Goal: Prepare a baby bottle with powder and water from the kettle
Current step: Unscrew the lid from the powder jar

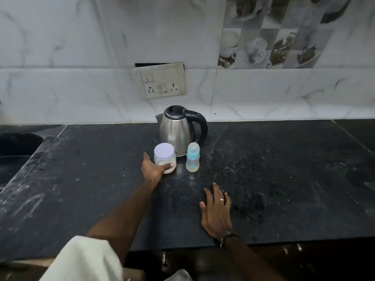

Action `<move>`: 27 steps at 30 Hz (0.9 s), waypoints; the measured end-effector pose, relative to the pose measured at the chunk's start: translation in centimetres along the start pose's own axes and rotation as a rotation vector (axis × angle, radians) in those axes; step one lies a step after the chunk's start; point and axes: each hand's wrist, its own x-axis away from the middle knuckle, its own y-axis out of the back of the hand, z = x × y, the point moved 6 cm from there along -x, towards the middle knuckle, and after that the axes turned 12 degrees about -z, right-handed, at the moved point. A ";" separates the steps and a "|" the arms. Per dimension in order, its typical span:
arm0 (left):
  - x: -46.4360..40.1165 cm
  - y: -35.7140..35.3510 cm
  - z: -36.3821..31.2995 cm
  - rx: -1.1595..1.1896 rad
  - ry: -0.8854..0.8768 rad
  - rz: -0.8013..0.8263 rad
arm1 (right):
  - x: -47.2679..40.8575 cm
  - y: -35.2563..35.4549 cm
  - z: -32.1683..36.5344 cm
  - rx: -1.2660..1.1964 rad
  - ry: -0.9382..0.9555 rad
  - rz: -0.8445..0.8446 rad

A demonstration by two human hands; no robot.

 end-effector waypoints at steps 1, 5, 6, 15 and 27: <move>-0.5 -0.3 -0.2 0.018 0.007 -0.013 | -0.1 0.0 -0.1 -0.012 -0.010 0.011; -1.9 -1.6 -0.2 0.031 -0.024 -0.010 | -0.1 -0.1 -0.2 -0.020 -0.042 0.021; -1.9 -1.7 -0.3 0.042 -0.038 -0.025 | -0.1 -0.3 -0.3 -0.027 -0.046 0.036; -0.1 -0.5 -0.1 0.038 -0.127 0.013 | -0.1 -0.3 -0.3 -0.047 -0.048 0.018; 8.7 4.2 4.7 0.046 -0.153 0.082 | -0.1 0.0 -0.2 -0.070 -0.038 -0.005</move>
